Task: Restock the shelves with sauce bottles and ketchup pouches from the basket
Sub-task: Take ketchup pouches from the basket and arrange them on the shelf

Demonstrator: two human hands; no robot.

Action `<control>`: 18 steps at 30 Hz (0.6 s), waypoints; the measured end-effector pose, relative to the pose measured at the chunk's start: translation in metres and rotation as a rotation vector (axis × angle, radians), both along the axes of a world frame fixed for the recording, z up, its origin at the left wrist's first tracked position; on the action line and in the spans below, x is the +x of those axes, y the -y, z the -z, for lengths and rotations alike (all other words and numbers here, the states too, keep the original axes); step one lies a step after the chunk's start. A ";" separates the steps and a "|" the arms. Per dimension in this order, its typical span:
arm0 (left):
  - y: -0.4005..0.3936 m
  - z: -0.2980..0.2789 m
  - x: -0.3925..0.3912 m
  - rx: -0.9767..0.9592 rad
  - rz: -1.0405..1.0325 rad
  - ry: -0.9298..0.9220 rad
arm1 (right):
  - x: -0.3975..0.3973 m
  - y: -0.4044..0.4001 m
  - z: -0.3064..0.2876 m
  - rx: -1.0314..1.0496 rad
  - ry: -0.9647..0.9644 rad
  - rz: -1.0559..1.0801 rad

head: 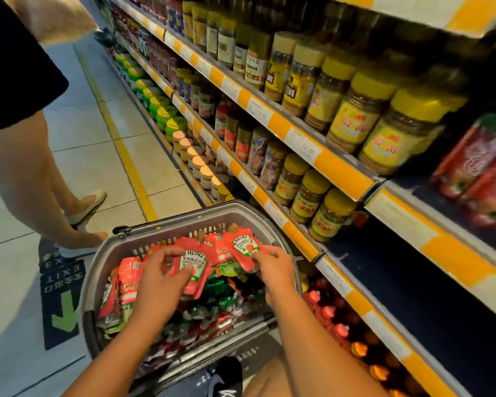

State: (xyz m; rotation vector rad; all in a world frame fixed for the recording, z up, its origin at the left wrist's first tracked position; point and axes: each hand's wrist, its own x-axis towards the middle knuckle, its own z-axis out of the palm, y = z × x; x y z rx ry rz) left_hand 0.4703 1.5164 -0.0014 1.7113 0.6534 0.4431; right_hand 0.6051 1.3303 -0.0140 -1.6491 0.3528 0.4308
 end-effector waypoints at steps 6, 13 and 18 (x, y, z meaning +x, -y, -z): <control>0.044 -0.034 0.008 -0.246 0.089 0.117 | -0.027 0.056 -0.031 0.229 -0.018 0.119; 0.100 -0.072 0.018 -0.399 0.237 0.152 | -0.075 0.121 -0.065 0.313 0.118 0.162; 0.147 -0.105 0.025 -0.453 0.410 0.193 | -0.100 0.177 -0.102 0.309 0.253 0.126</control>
